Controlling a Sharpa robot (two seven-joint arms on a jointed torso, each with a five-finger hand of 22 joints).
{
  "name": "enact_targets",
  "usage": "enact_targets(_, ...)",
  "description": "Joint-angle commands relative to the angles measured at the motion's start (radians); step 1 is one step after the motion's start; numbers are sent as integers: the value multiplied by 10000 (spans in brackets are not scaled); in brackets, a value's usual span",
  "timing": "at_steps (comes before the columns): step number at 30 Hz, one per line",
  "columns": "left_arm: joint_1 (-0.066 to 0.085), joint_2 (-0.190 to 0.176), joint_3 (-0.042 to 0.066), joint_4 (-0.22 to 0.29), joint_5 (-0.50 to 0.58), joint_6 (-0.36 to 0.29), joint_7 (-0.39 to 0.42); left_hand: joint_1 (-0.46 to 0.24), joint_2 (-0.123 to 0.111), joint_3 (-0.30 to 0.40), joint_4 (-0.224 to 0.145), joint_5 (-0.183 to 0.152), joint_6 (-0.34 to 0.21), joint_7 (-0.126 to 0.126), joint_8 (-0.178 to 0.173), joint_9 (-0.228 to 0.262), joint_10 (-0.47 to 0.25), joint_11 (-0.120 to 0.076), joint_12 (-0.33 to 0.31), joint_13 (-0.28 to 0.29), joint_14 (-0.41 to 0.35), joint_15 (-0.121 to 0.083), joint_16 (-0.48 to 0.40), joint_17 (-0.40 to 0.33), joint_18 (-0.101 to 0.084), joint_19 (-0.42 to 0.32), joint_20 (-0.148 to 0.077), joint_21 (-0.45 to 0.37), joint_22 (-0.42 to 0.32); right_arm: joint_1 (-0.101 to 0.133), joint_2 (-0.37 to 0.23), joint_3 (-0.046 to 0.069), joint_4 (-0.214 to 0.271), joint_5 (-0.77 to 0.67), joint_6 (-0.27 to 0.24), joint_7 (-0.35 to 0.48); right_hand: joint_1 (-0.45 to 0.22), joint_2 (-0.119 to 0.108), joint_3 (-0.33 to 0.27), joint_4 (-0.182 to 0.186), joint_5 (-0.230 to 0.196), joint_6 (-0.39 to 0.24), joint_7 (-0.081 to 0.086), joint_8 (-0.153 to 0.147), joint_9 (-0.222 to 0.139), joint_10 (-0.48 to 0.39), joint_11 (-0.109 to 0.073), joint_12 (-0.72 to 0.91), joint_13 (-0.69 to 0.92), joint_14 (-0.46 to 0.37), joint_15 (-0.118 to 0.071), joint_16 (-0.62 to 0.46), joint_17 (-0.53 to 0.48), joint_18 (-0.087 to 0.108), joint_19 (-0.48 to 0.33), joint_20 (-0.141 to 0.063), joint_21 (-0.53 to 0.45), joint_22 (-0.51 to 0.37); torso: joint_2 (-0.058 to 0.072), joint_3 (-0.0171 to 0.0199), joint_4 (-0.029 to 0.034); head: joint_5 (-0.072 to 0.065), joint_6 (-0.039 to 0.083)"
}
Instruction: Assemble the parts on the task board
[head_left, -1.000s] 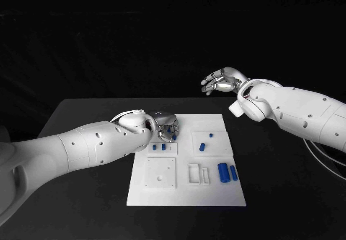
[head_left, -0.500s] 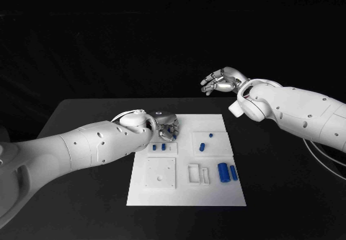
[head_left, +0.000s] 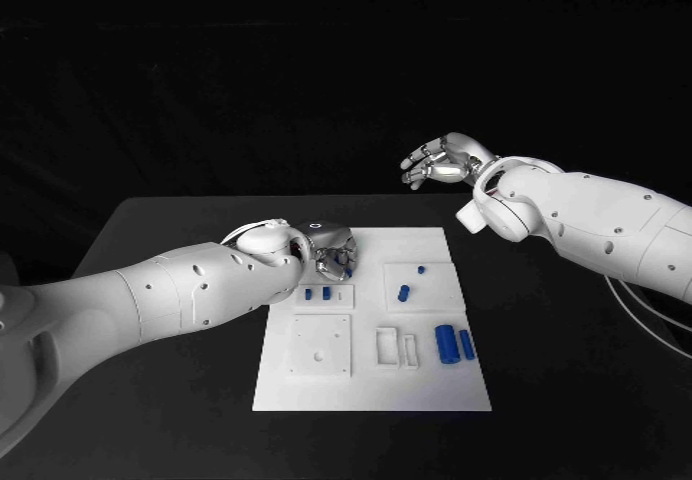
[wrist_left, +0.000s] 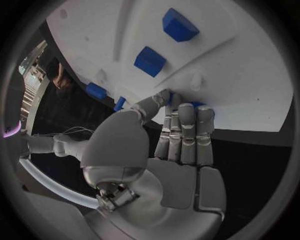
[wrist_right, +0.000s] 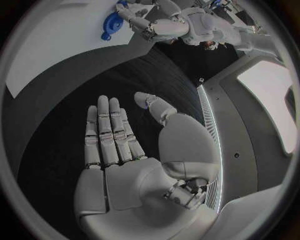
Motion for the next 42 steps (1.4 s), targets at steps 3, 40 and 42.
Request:
enact_targets(3,-139,-232,-81,124,369,-297,169,-30,135,49,-102,126,193,21,73,42,188,-40,-21,57,87,-49,59,-22,701,74,-102,44,156,-1,12,8,7,3,57,83,-51,63,13,37,37,-54,154,59,-10,-1,70,-35,-17,-79,20,-52,14,-127,-54,32,-37,12,0,-8,-2,17,10)
enact_targets(40,-174,-2314,783,1711,2722,-218,431,-150,159,128,-203,236,277,-7,68,17,389,-93,-224,81,272,-109,171,-38,693,213,-202,107,157,-1,-162,7,112,-1,41,85,-45,64,22,34,30,-50,153,68,-15,5,68,-35,-16,-78,21,-52,17,-124,-46,35,-55,33,-3,2,29,52,99)
enact_targets(42,-175,-2352,782,1742,2662,-185,417,-151,158,128,-211,239,281,-8,69,17,395,-94,-229,82,274,-110,175,-36,692,211,-203,107,158,-1,-171,7,111,-1,41,85,-45,64,22,33,30,-50,153,69,-15,5,68,-35,-16,-78,21,-52,17,-123,-46,35,-56,33,5,-9,22,53,86)
